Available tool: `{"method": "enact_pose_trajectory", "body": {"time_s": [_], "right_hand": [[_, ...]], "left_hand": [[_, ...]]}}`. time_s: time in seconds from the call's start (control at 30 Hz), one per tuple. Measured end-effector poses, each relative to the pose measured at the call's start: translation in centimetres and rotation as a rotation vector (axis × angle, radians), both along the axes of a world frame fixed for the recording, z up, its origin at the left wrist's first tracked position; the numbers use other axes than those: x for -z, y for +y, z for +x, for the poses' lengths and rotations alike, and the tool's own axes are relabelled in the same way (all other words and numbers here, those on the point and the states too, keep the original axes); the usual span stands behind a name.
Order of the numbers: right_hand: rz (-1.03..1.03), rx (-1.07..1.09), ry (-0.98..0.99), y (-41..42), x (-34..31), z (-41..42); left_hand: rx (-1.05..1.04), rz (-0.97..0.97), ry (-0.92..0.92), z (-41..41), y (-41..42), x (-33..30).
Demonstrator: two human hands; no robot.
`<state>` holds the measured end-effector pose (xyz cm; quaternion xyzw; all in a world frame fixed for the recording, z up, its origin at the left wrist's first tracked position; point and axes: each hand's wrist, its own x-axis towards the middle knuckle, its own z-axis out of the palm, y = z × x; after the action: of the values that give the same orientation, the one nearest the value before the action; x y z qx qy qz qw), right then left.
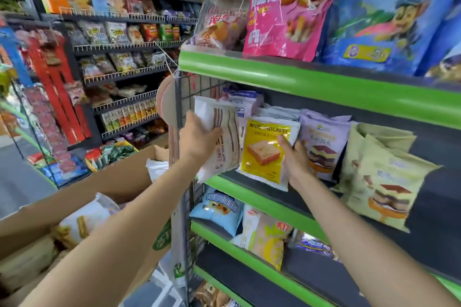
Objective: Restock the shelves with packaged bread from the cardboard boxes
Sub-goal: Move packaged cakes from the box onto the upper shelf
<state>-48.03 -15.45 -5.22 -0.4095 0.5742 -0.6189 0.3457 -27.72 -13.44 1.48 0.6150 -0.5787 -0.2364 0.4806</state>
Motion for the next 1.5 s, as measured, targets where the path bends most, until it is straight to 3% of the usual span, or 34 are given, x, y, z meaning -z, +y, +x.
{"method": "enact_pose_trajectory", "body": {"time_s": [0.1,0.3,0.37,0.4,0.43,0.5,0.57,0.67,0.7,0.8,0.87,1.0,1.23,1.33,1.5], "right_hand": [[0.013,0.029,0.070,-1.9,1.4,-0.9],[-0.002,0.271,0.633,-2.4,2.0,-1.3],[-0.132,0.399,0.842,-1.5,1.1,0.0],[-0.218,0.358,0.900,-0.9,0.5,0.7],[-0.283,0.195,0.848,-0.4,0.0,1.4],[-0.159,-0.335,0.430,0.6,-1.3,3.3],[-0.019,-0.555,0.023,1.0,-2.1,4.5],[-0.036,-0.347,-0.337,0.5,-2.9,4.0],[-0.021,-0.295,-0.406,0.6,-3.2,3.4],[0.047,-0.281,-0.510,0.8,-3.1,1.8],[0.073,-0.295,-0.527,1.3,-2.8,1.1],[-0.012,-0.185,-0.333,2.5,-2.5,0.2],[-0.088,-0.066,0.247,1.6,-0.2,-1.5],[0.015,-0.015,0.459,0.9,1.5,-1.9],[-0.066,-0.024,0.561,1.7,3.3,-1.3]], "left_hand": [[0.003,-0.043,-0.011,-0.6,-0.8,-0.1],[-0.026,-0.134,-0.084,-1.1,-1.4,0.4],[-0.037,-0.157,-0.134,-1.3,-1.5,0.8],[-0.046,-0.175,-0.181,-1.6,-1.4,0.9],[-0.049,-0.201,-0.239,-2.0,-1.2,1.1],[-0.032,-0.267,-0.362,-2.9,-0.8,1.5],[0.119,-0.261,-0.419,-3.5,-0.4,1.9],[0.574,-0.114,-0.177,-2.8,-0.1,2.0],[0.637,-0.101,-0.111,-2.4,0.1,1.9],[0.461,-0.192,-0.130,-1.6,-0.8,2.0],[0.402,-0.081,-0.176,-1.7,-1.4,2.1],[0.581,0.191,-0.082,-3.0,-2.2,2.8],[0.395,0.177,-0.200,-5.7,-4.5,5.2],[0.362,0.213,-0.376,-6.0,-5.6,6.2],[0.385,0.238,-0.510,-6.3,-5.6,7.5]]}}
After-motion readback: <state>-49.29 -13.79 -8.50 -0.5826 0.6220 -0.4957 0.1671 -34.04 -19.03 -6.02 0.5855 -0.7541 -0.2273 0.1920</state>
